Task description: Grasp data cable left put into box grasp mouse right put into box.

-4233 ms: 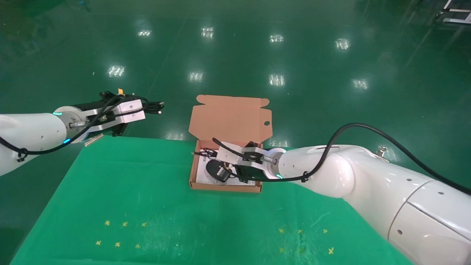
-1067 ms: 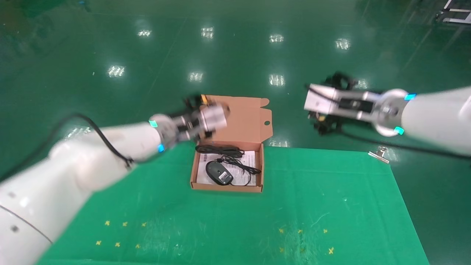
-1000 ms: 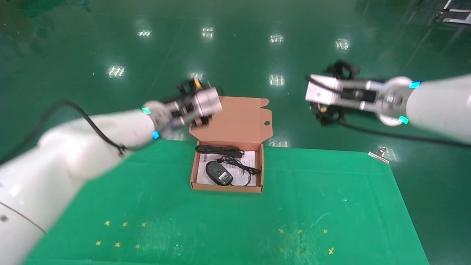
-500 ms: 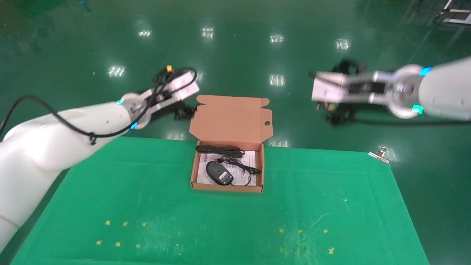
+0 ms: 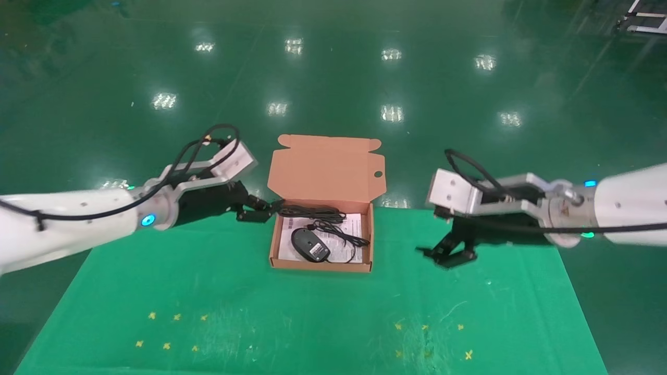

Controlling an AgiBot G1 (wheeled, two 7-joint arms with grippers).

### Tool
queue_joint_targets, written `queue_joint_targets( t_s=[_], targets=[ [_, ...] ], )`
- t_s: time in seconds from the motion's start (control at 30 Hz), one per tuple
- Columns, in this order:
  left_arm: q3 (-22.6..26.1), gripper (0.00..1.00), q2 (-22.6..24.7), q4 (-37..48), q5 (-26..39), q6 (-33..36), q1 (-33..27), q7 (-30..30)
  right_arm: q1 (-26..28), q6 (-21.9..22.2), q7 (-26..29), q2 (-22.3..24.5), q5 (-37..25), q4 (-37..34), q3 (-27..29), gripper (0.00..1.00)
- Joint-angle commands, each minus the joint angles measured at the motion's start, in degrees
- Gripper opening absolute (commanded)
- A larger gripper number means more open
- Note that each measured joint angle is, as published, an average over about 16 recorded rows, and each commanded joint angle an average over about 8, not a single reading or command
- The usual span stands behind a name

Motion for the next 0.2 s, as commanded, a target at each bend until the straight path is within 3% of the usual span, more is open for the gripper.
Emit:
queue_joint_targets(
  t_s=[0.03, 0.2],
  targets=[
    [-1.27, 1.00, -1.57, -1.27, -3.42, 2.61, 1.13, 0.58, -2.20, -1.76, -1.57, 0.51, 3.31, -0.15, 2.87, 1.00],
    [-2.93, 1.00, -3.63, -2.94, -7.93, 6.05, 2.63, 1.33, -5.10, -4.06, -3.64, 1.19, 7.66, -0.34, 6.66, 1.00]
  ],
)
